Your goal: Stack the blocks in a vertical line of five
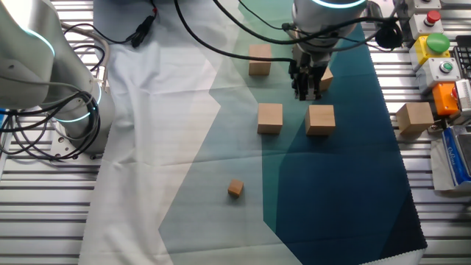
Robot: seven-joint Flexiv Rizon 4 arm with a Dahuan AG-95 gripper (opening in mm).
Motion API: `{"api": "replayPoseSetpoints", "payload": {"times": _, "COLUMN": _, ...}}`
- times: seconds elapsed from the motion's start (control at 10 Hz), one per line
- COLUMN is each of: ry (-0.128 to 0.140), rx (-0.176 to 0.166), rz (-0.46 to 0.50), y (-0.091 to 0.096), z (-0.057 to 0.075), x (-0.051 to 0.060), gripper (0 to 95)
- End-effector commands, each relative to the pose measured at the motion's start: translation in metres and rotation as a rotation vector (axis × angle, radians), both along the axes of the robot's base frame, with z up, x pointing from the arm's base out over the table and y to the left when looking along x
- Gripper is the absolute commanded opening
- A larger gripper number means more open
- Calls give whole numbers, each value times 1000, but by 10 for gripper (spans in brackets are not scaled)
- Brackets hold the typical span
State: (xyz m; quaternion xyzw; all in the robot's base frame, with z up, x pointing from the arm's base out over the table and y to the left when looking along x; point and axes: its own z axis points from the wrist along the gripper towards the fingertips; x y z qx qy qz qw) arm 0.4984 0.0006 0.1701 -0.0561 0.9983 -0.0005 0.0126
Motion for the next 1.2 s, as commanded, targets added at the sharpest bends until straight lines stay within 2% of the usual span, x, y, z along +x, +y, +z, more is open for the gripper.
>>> {"api": "replayPoseSetpoints", "payload": {"times": 0.1, "ry": 2, "rx": -34, "rz": -2, "y": 16, "z": -6, "x": 5, "gripper": 0}}
{"api": "replayPoseSetpoints", "payload": {"times": 0.4, "ry": 7, "rx": -40, "rz": -15, "y": 42, "z": -16, "x": 12, "gripper": 0}}
{"api": "replayPoseSetpoints", "payload": {"times": 0.8, "ry": 21, "rx": -37, "rz": 45, "y": 41, "z": -21, "x": 11, "gripper": 0}}
{"api": "replayPoseSetpoints", "payload": {"times": 1.0, "ry": 15, "rx": -42, "rz": 56, "y": 41, "z": -21, "x": 11, "gripper": 0}}
{"api": "replayPoseSetpoints", "payload": {"times": 1.1, "ry": 12, "rx": -39, "rz": 94, "y": 41, "z": -21, "x": 11, "gripper": 0}}
{"api": "replayPoseSetpoints", "payload": {"times": 1.2, "ry": -9, "rx": -24, "rz": 208, "y": 41, "z": -21, "x": 11, "gripper": 0}}
